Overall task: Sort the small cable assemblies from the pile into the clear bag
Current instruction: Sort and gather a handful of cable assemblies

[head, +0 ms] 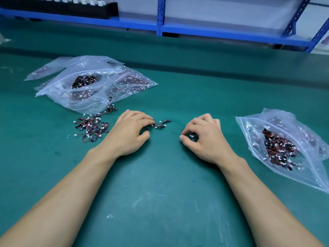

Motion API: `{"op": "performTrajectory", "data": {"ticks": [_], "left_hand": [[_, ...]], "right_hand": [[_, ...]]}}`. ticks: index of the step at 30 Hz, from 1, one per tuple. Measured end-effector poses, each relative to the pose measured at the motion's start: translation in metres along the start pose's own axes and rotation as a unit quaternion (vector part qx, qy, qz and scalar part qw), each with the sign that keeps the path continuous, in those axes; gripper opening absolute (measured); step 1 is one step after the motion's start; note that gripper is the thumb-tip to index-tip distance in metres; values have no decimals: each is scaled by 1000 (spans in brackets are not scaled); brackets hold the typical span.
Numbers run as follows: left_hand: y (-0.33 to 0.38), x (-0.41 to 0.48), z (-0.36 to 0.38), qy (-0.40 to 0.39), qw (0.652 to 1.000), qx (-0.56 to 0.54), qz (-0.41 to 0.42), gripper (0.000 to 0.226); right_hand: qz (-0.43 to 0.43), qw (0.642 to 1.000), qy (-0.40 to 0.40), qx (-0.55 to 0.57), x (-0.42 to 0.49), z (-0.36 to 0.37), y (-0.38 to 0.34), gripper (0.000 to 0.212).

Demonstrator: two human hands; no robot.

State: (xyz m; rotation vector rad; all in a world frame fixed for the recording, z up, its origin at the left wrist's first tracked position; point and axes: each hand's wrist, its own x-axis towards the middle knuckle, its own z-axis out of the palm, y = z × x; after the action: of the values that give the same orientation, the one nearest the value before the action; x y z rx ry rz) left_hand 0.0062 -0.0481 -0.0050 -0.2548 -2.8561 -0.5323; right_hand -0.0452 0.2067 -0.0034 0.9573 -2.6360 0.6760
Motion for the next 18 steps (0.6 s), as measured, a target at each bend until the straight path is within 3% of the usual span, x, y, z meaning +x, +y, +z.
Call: {"op": "performTrajectory", "data": {"ticks": [2, 4, 10, 15, 18], "left_hand": [[2, -1, -1, 2, 1000, -4, 16, 39], [5, -3, 0, -1, 999, -12, 29, 39], [6, -3, -1, -5, 998, -41, 48, 37], [6, -3, -2, 6, 998, -29, 50, 38], [6, -4, -2, 9, 999, -28, 45, 33]], "right_hand": [[-1, 1000, 21, 12, 1, 1, -1, 8], [-16, 1000, 14, 7, 3, 2, -5, 21], [-41, 995, -89, 7, 12, 6, -14, 40], [-47, 986, -157, 1, 14, 8, -16, 69], [-49, 985, -164, -40, 15, 7, -15, 68]]}}
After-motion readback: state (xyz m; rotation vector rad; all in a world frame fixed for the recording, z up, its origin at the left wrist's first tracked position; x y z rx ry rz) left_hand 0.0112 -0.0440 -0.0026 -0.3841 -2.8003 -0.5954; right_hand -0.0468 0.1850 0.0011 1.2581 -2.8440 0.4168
